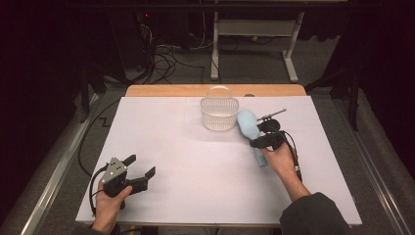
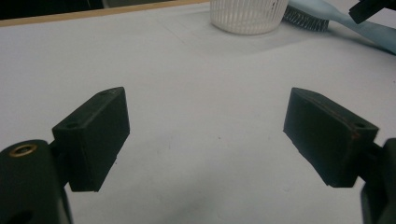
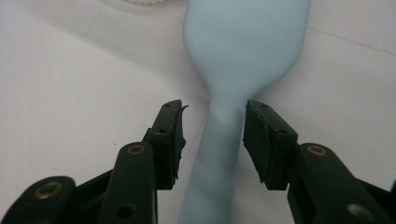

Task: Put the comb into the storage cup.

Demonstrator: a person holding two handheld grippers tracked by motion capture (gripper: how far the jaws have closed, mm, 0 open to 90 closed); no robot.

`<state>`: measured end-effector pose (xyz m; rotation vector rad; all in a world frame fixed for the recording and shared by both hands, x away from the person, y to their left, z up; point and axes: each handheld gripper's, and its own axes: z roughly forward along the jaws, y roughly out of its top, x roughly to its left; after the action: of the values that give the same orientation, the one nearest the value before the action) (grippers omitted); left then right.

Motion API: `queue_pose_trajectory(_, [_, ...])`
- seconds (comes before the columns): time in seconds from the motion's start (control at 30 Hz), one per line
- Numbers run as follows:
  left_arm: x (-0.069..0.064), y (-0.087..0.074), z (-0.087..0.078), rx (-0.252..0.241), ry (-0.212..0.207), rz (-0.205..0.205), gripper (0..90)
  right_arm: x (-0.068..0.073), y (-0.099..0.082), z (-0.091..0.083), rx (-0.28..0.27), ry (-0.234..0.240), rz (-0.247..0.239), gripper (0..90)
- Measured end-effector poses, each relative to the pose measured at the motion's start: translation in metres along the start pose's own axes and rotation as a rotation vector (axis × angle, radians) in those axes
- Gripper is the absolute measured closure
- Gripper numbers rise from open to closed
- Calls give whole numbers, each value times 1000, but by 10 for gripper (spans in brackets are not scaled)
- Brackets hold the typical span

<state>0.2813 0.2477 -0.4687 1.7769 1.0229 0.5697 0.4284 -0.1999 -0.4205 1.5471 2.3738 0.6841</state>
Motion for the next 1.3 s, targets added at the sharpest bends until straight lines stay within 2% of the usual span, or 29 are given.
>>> queue_pose_trajectory(0.3, [0, 0, 0, 1, -1, 0, 155, -3, 4, 16, 37, -27, 23, 573])
queue_pose_trajectory(0.47, [0, 0, 0, 1, -2, 2, 155, -1, 9, 21, 57, -54, 14, 574])
queue_pose_trajectory(0.67, [-1, 0, 0, 1, -3, 2, 155, -1, 14, 25, 73, -77, 29, 575])
queue_pose_trajectory(0.87, [0, 0, 0, 2, -3, 2, 155, -3, 16, 30, 76, -70, 44, 573])
queue_pose_trajectory(1.13, [-1, 0, 0, 2, -1, 3, 155, -1, 18, 34, 97, -90, 36, 575])
queue_pose_trajectory(1.3, [-1, 0, 0, 2, -1, 2, 155, 1, 23, 35, 134, -113, 19, 589])
